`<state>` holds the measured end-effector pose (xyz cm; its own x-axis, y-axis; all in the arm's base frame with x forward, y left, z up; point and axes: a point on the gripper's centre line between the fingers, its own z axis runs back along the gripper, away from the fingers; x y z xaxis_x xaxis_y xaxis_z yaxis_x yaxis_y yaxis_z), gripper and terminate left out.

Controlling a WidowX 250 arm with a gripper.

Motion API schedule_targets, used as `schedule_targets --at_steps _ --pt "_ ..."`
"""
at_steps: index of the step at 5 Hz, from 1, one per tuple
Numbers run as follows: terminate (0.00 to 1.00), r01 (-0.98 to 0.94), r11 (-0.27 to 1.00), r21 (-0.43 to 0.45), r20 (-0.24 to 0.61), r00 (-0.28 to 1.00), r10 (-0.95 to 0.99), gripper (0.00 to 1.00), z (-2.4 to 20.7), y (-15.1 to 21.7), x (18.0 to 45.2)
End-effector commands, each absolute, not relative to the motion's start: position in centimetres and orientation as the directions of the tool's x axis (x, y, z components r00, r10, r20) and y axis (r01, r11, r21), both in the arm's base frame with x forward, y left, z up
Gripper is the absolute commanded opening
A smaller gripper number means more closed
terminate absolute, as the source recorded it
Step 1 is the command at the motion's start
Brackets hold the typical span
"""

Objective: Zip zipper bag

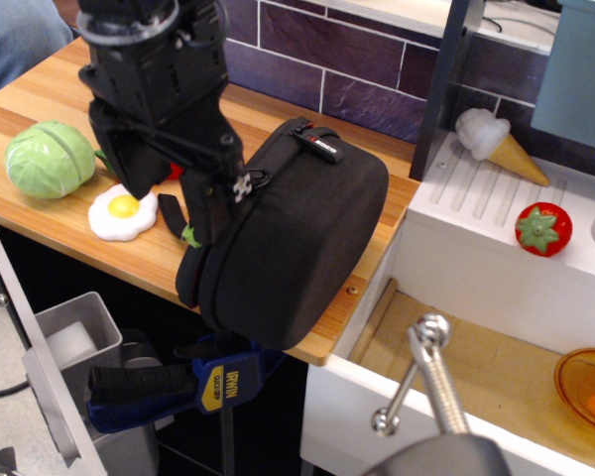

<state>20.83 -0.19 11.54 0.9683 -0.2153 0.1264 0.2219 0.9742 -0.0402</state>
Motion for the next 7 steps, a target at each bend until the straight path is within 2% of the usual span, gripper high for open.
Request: schedule_targets --at_steps 1,3,4,6,7 --pt "0.00 0.260 0.966 0.001 0.161 0.953 -0.257 1.00 10.6 -0.4 21.6" --pt "0.00 0.279 0.960 0.012 0.197 0.941 -0.276 1.00 9.8 -1.1 21.0" --pt "0.00 0.263 0.965 0.005 0.201 0.945 -0.258 0.00 10.0 -1.3 21.2" --pt "0.00 0.248 0.969 0.008 0.201 0.949 -0.244 0.00 10.0 -1.7 21.6" --pt "0.00 0.267 0.963 0.029 0.154 0.951 -0.269 0.00 8.7 -1.1 19.8"
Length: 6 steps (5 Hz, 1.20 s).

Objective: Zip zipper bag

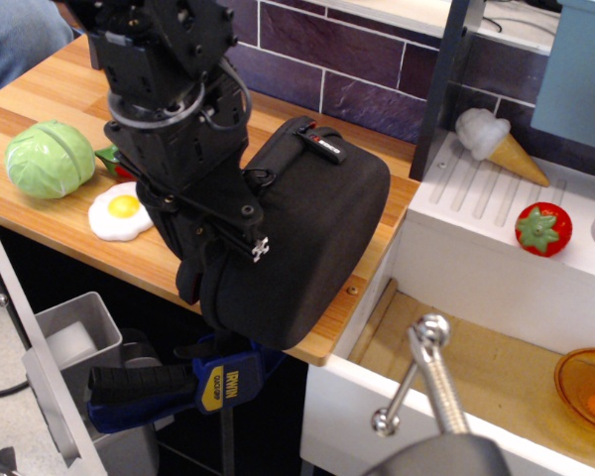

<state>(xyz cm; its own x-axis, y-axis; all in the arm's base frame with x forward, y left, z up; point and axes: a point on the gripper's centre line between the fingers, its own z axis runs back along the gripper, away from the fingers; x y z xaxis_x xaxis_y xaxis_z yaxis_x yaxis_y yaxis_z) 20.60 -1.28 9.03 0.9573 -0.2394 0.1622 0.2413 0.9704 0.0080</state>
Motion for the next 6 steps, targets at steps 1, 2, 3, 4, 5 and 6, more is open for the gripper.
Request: schedule_targets --at_steps 1,2,3,4,5,6 --pt "0.00 0.296 0.954 0.049 0.104 0.948 -0.300 0.00 7.4 -0.6 17.4" --pt "0.00 0.291 0.956 0.048 0.083 0.952 -0.294 0.00 7.2 -0.1 16.6" --pt "0.00 0.275 0.959 0.074 0.086 0.956 -0.281 0.00 5.8 0.2 16.5" --pt "0.00 0.267 0.956 0.120 0.103 0.955 -0.279 0.00 3.2 0.8 17.3" --pt "0.00 0.282 0.945 0.167 0.108 0.947 -0.302 0.00 1.1 2.0 17.2" --pt "1.00 0.245 0.956 0.162 0.174 0.947 -0.272 0.00 -0.1 2.6 17.9"
